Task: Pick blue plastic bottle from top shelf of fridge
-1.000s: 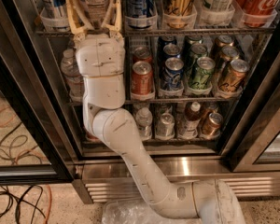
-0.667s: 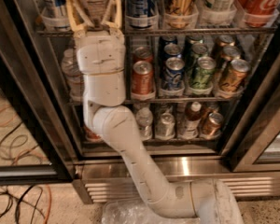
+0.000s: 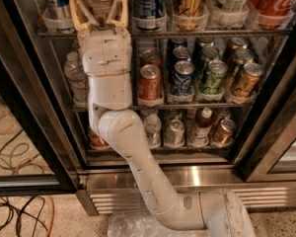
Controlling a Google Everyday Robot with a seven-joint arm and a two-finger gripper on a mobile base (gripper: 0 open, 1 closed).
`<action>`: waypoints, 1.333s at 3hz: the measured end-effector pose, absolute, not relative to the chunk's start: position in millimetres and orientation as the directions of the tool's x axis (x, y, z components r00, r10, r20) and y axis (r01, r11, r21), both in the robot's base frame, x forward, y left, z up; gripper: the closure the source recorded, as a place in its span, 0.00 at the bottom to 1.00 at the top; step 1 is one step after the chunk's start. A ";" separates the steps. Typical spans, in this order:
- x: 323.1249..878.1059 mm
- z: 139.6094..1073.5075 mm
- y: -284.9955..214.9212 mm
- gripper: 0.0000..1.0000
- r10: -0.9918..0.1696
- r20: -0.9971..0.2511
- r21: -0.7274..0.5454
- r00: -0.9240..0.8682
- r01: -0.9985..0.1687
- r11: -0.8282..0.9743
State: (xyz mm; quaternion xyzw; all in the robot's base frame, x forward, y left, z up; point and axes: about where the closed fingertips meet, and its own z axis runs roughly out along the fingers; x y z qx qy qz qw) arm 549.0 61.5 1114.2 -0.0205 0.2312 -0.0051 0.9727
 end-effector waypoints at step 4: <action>545.3 1134.5 63.3 1.00 -0.001 -0.346 -0.045 0.938 -0.015 0.999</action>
Offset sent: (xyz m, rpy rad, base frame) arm 0.0082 0.0173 0.0558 0.0167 -0.2651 0.0385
